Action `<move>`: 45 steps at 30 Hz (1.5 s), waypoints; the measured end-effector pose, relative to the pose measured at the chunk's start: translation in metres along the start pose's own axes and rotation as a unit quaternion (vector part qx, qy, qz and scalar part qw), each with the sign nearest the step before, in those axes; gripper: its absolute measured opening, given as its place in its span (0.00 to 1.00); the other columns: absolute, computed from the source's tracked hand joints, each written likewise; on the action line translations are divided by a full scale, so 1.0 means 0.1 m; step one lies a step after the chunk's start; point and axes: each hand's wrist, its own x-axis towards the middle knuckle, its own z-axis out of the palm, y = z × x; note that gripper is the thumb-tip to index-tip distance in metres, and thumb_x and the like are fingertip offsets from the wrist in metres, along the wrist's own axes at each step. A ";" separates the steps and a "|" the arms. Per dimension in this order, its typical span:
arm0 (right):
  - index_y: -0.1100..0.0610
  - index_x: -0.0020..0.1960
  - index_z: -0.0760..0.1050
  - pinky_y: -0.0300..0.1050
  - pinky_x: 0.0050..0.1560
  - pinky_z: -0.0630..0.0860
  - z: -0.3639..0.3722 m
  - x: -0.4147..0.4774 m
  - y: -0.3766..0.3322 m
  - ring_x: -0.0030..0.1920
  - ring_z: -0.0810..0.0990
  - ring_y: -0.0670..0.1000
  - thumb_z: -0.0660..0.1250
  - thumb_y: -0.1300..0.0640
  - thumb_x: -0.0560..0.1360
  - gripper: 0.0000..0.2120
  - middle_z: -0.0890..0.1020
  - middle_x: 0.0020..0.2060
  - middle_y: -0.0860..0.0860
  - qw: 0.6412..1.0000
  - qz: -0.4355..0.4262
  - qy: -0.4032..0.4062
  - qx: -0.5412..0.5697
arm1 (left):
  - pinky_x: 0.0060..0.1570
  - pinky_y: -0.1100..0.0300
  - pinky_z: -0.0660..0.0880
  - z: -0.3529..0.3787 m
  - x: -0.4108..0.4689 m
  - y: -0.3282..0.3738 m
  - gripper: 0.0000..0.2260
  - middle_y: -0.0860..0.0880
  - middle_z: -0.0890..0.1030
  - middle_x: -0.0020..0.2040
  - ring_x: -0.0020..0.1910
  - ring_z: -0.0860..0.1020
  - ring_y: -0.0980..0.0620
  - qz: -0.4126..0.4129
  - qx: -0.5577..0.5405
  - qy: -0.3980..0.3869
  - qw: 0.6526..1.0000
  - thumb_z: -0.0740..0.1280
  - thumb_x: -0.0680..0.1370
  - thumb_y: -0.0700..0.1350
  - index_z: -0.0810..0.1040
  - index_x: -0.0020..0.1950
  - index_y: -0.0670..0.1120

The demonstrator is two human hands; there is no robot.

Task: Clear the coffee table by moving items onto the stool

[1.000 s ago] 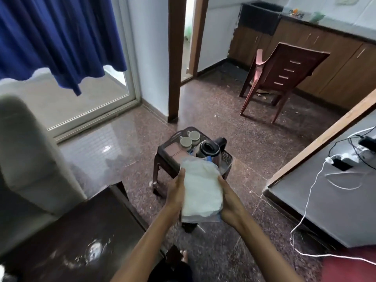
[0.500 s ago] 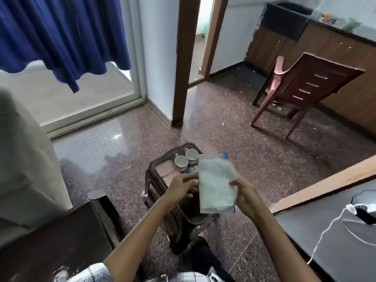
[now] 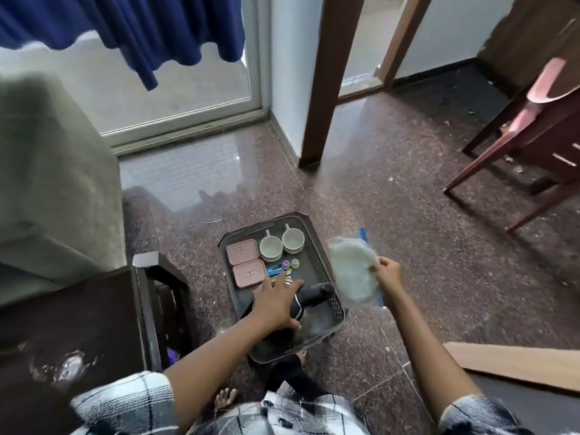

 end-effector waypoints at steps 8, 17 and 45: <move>0.60 0.39 0.77 0.42 0.35 0.66 0.51 0.21 0.15 0.40 0.73 0.51 0.61 0.69 0.70 0.08 0.77 0.36 0.53 0.983 -0.029 -0.067 -0.168 | 0.64 0.46 0.69 -0.07 0.01 -0.03 0.42 0.50 0.60 0.73 0.69 0.61 0.42 -0.005 -0.018 0.007 1.000 0.76 0.62 0.58 0.60 0.72 0.58; 0.58 0.37 0.71 0.42 0.30 0.62 0.70 0.23 0.28 0.40 0.72 0.54 0.60 0.68 0.71 0.07 0.75 0.38 0.57 0.967 -0.005 -0.084 -0.242 | 0.61 0.44 0.70 -0.10 -0.02 0.01 0.41 0.51 0.57 0.74 0.71 0.59 0.43 -0.023 -0.013 0.007 1.000 0.75 0.63 0.57 0.58 0.72 0.60; 0.55 0.40 0.75 0.49 0.49 0.69 0.76 0.14 -0.09 0.47 0.74 0.56 0.65 0.50 0.64 0.09 0.77 0.42 0.55 0.947 -0.115 -0.047 -0.296 | 0.71 0.47 0.60 -0.07 -0.10 -0.15 0.33 0.50 0.57 0.75 0.74 0.57 0.47 -0.002 -0.129 0.050 0.990 0.67 0.73 0.56 0.58 0.74 0.54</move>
